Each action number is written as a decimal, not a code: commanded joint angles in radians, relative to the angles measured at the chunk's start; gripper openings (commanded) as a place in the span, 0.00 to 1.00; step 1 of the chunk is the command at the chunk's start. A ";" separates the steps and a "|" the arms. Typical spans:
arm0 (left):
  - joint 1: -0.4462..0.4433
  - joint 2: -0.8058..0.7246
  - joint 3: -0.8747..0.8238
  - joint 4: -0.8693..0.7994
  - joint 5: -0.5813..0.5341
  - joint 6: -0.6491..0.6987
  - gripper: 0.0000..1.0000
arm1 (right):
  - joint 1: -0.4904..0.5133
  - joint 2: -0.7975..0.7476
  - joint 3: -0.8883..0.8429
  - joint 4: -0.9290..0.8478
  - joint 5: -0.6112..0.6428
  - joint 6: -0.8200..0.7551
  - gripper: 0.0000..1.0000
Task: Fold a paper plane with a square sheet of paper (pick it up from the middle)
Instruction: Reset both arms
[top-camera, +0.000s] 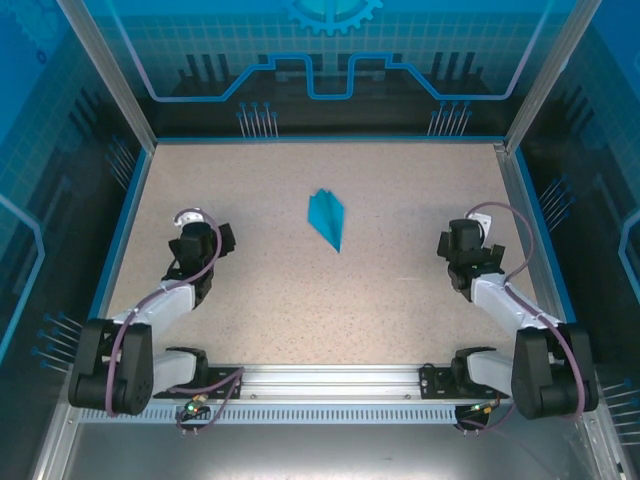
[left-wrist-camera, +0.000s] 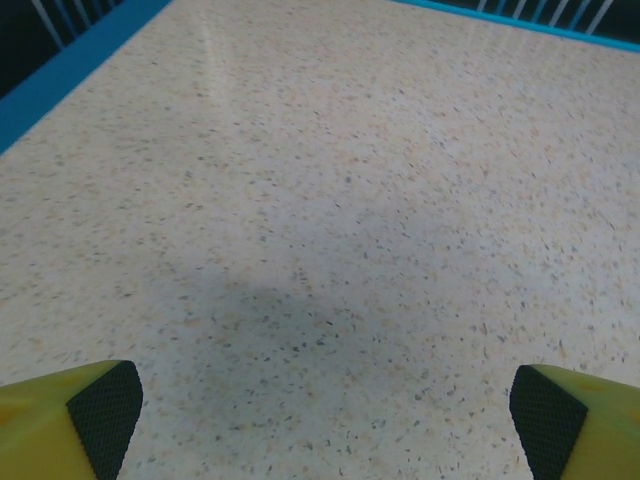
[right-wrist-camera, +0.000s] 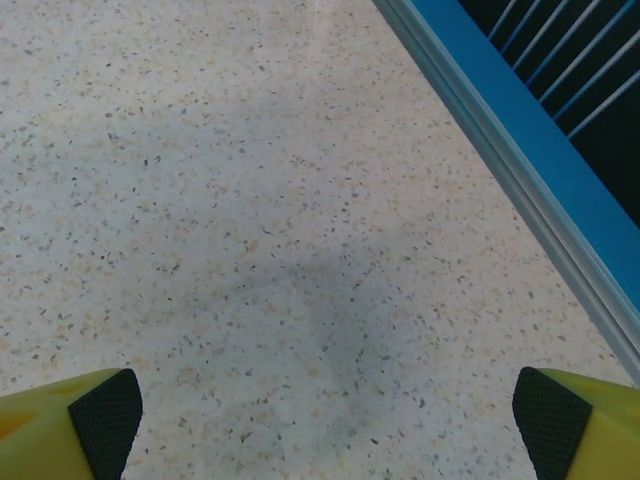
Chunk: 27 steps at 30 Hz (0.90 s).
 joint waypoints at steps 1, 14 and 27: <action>0.015 0.050 -0.029 0.221 0.153 0.095 0.99 | -0.015 0.039 -0.024 0.280 -0.048 -0.081 0.99; 0.054 0.188 -0.067 0.473 0.340 0.149 0.98 | -0.016 0.148 -0.117 0.663 -0.357 -0.213 0.99; 0.087 0.283 -0.058 0.535 0.373 0.121 0.98 | -0.020 0.232 -0.105 0.722 -0.390 -0.213 0.99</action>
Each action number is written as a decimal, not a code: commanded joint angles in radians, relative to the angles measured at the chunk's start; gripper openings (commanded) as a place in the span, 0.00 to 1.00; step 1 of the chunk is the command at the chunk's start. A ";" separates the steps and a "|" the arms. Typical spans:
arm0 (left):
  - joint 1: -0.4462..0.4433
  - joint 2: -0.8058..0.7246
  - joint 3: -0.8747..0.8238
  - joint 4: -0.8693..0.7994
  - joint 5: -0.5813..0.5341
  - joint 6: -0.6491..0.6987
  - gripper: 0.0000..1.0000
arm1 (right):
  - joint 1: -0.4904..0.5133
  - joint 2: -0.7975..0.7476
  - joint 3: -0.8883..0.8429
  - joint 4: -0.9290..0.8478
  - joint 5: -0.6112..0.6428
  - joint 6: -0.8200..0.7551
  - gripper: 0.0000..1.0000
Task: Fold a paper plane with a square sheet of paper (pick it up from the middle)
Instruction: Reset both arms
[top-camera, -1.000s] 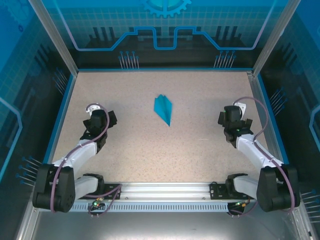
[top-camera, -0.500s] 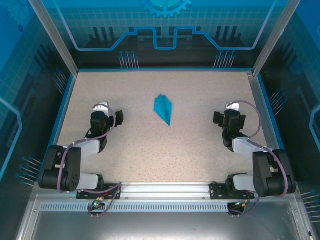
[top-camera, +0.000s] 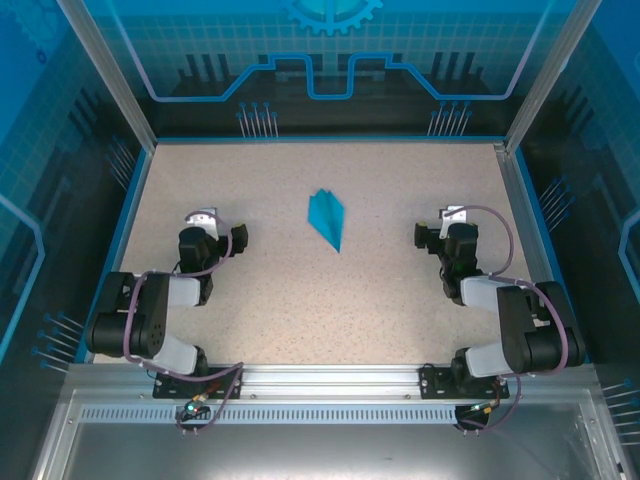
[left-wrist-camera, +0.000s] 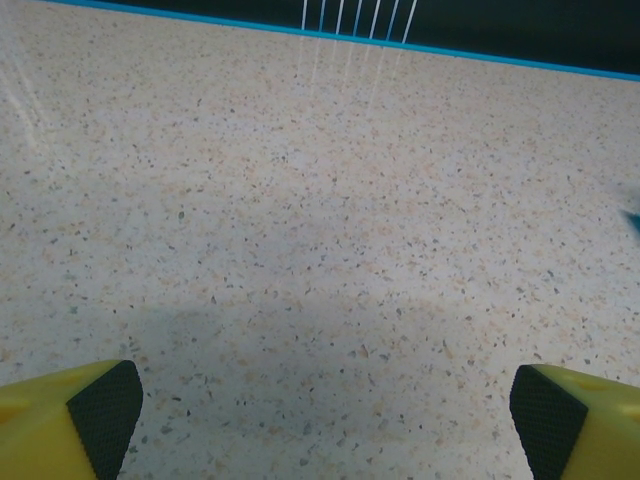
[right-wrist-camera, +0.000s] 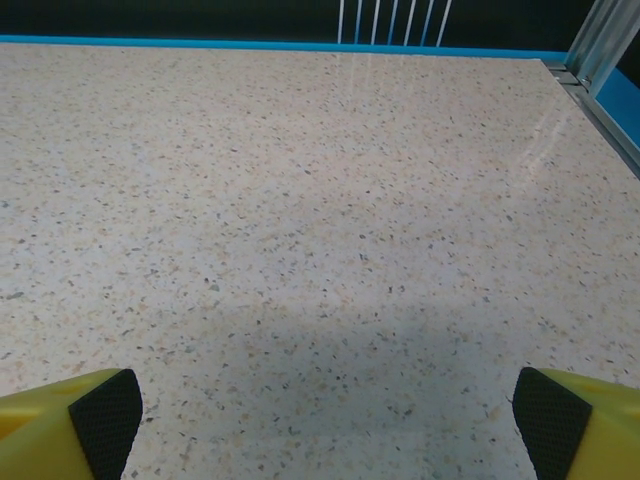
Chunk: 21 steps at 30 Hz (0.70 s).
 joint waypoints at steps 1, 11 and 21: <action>0.011 0.007 0.010 0.042 0.018 -0.004 0.98 | -0.020 0.013 0.009 0.058 -0.031 -0.015 0.99; -0.025 0.012 0.053 -0.031 -0.028 0.029 0.99 | -0.016 0.077 -0.010 0.143 -0.074 -0.042 0.99; -0.032 0.012 0.062 -0.050 -0.012 0.044 0.98 | -0.018 0.081 0.012 0.112 -0.072 -0.038 0.99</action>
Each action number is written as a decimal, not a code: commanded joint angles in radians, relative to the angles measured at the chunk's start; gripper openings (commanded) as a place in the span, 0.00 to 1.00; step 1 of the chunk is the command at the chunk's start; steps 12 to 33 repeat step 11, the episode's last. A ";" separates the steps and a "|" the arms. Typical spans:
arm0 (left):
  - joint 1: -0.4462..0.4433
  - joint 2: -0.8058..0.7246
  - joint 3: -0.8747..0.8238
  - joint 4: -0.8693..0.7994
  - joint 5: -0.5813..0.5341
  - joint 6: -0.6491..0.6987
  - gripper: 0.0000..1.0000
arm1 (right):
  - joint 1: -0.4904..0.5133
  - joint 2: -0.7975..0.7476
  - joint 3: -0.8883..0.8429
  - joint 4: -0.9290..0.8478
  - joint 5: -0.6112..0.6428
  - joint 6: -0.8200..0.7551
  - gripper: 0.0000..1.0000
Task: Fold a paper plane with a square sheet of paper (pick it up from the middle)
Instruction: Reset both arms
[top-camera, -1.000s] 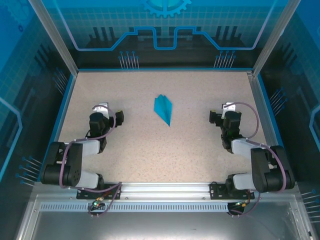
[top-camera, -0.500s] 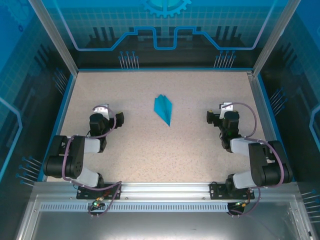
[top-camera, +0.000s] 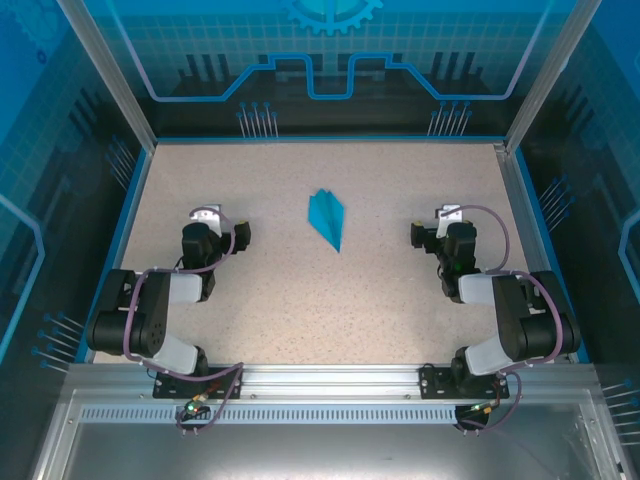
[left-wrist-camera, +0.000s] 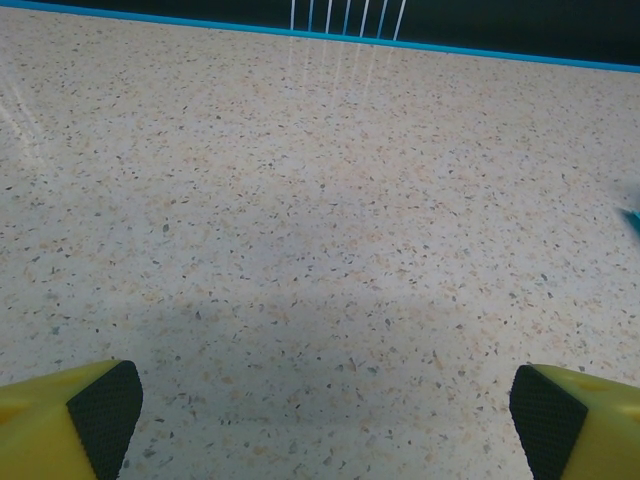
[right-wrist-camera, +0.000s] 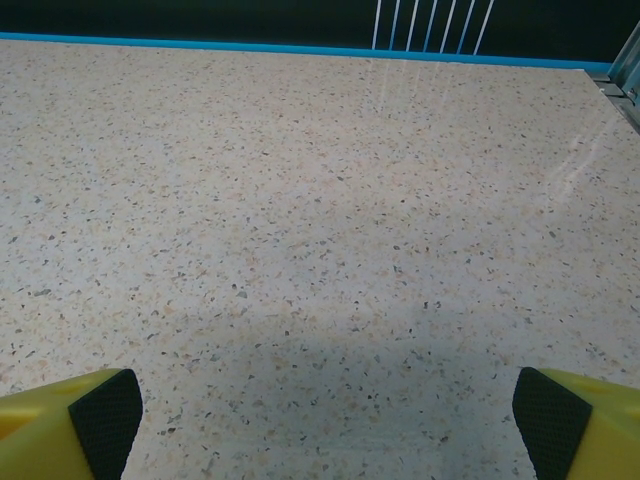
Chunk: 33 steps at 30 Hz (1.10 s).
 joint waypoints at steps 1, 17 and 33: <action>-0.006 0.006 0.024 -0.006 0.005 0.026 0.99 | -0.013 0.009 0.007 0.030 -0.010 -0.012 0.99; -0.008 0.008 0.025 -0.006 0.003 0.029 0.98 | -0.012 0.008 0.005 0.035 -0.014 -0.015 0.99; -0.008 0.008 0.025 -0.006 0.003 0.029 0.98 | -0.012 0.008 0.005 0.035 -0.014 -0.015 0.99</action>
